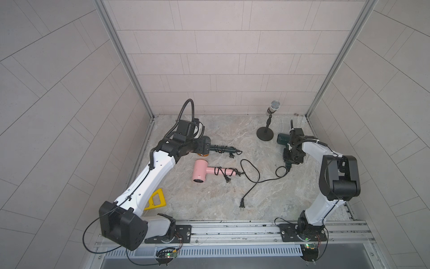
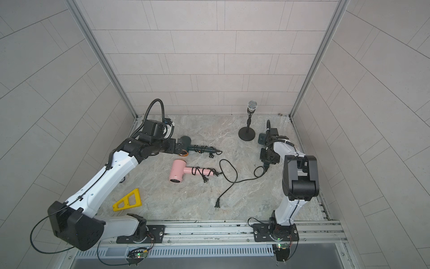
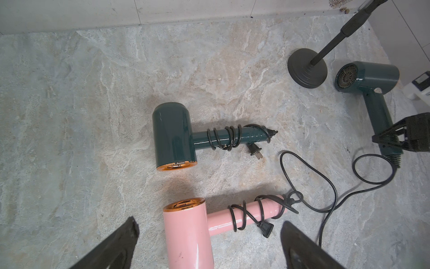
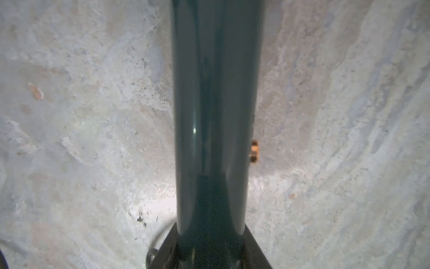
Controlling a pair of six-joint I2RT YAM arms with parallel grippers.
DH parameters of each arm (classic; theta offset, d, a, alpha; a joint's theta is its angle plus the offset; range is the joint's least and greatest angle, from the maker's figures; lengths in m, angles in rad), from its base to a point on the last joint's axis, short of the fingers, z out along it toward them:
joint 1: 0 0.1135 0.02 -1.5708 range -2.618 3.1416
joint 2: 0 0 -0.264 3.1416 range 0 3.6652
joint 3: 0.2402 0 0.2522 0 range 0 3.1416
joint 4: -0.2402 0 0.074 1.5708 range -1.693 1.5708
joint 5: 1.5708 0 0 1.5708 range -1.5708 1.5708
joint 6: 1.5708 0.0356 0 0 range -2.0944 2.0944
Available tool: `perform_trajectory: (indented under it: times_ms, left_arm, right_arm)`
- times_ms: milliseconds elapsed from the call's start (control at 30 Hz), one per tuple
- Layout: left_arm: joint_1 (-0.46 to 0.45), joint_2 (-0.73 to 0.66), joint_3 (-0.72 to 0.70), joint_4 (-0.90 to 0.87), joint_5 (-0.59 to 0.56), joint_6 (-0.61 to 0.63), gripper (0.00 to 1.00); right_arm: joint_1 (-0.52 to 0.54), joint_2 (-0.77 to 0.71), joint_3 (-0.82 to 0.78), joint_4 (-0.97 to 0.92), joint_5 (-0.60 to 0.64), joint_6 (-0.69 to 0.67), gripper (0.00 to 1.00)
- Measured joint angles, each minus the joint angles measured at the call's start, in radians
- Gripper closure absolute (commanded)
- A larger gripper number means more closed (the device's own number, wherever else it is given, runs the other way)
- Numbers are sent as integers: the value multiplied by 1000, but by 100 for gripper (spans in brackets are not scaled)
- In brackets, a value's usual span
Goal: Wrap the cord around the hair dryer
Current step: Adjust the hair dryer at the center of the board, then pick up the hair dryer from the center of the board.
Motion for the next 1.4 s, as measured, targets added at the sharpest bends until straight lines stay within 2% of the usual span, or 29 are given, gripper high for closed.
perform_trajectory:
  times_ms: [200, 367, 433, 533, 600, 833, 1067, 1167, 1400]
  left_arm:
    - [-8, 20, 0, 12, 9, -1, 0]
    - [-26, 39, 0, 19, 13, -4, 0]
    - [-29, 39, 0, 19, 12, -4, 0]
    - [-30, 39, -2, 22, 11, -4, 0]
    - [-31, 39, -5, 23, 10, -4, 0]
    - [-33, 39, -21, 31, 11, -8, 0]
    - [-33, 38, -32, 35, 8, -8, 0]
    - [-33, 38, -34, 34, 4, -8, 0]
    - [-33, 34, -41, 24, -14, -3, 0]
  right_arm:
    - [1, -151, -94, -14, -9, -2, 100]
    - [6, -125, -136, -4, -19, 0, 100]
    - [8, -113, -138, -2, -20, 13, 89]
    - [11, -100, -143, 4, -17, 23, 64]
    - [12, -91, -144, 7, -14, 29, 53]
    - [12, -4, -113, -2, 14, 45, 40]
    - [12, 83, -24, 5, 41, 45, 38]
    - [12, 103, -6, 9, 47, 44, 43]
    - [11, 108, -16, 14, 49, 35, 70]
